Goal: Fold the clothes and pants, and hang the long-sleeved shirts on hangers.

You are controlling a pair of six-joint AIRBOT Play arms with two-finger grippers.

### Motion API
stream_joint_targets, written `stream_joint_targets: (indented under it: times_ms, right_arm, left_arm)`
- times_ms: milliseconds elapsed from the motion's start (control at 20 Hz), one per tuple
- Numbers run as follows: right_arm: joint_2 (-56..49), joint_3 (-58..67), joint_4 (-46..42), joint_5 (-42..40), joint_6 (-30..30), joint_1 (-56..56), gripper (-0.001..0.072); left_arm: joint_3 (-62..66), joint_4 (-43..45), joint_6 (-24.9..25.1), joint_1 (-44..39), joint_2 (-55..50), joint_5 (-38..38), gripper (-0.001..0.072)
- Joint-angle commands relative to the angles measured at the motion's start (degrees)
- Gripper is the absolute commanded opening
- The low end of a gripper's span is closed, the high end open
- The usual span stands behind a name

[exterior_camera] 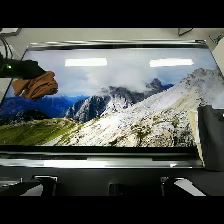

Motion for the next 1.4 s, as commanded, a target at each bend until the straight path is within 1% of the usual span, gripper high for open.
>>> stream_joint_targets:
  times_ms: [0,50,100,150,200,250,300,350,400,450,500,550,600,700,800,850,1350]
  right_arm:
    - [0.2,16.8,24.3,-14.6,-9.9,1.6,0.0693]
    - [0.3,20.5,30.2,-18.4,-12.9,4.0,0.0692]
    - [0.7,23.0,33.3,-22.3,-13.1,8.1,0.0690]
    - [0.9,24.2,33.9,-24.2,-13.1,12.9,0.0681]
    - [1.0,24.4,33.5,-23.8,-13.0,18.7,0.0666]
    - [0.7,24.0,31.3,-21.5,-12.9,25.0,0.0664]
    - [0.1,23.3,27.1,-18.0,-12.5,31.3,0.0663]
    - [-1.1,22.1,21.0,-13.7,-9.9,38.3,0.0663]
    - [-2.6,20.6,15.5,-9.2,-5.7,44.3,0.0664]
    - [-4.6,18.6,10.6,-4.7,-1.4,49.9,0.0666]
    - [-6.3,16.1,8.1,-1.5,2.6,54.4,0.0668]
    - [-7.8,13.8,7.0,0.2,5.5,57.8,0.0666]
    - [-8.7,11.3,6.5,0.6,6.4,61.1,0.0666]
    - [-8.9,7.8,3.4,-0.7,6.6,66.3,0.0667]
    - [-8.9,7.1,-1.1,-0.7,6.6,69.6,0.0669]
    - [-8.9,7.1,-2.2,-0.7,6.6,70.4,0.0668]
    - [-8.9,7.1,-1.8,-1.3,6.6,70.7,0.0667]
  left_arm:
    - [5.4,0.3,2.1,0.0,0.0,10.1,0.0021]
    - [7.1,2.2,3.6,-0.1,0.0,14.7,0.0020]
    - [7.8,7.1,3.1,-0.5,-0.2,17.9,0.0020]
    - [7.8,14.3,0.3,-0.7,-0.4,18.9,0.0020]
    - [7.8,20.9,-3.8,-0.6,-1.2,16.3,0.0020]
    - [7.7,25.3,-6.4,-0.4,-2.4,11.5,0.0021]
    - [7.6,26.8,-7.5,-0.1,-3.9,5.2,0.0028]
    - [7.2,26.4,-7.6,0.5,-5.8,-2.4,0.0151]
    - [5.6,25.4,-8.0,0.6,-7.7,-9.5,0.0479]
    - [2.8,23.7,-8.2,0.6,-8.9,-15.1,0.0720]
    - [-1.9,20.5,-7.3,0.6,-9.2,-17.9,0.0714]
    - [-7.2,17.4,-6.2,0.4,-8.0,-17.3,0.0714]
    - [-13.6,14.8,-6.2,0.0,-5.4,-14.1,0.0714]
    - [-24.7,14.1,-6.3,-1.0,0.5,-6.2,0.0714]
    - [-30.2,14.8,-6.2,-1.2,3.8,-2.7,0.0714]
    - [-30.6,15.0,-6.0,-1.2,4.0,-2.8,0.0714]
    - [-30.6,14.9,-6.0,-1.2,3.9,-2.8,0.0714]
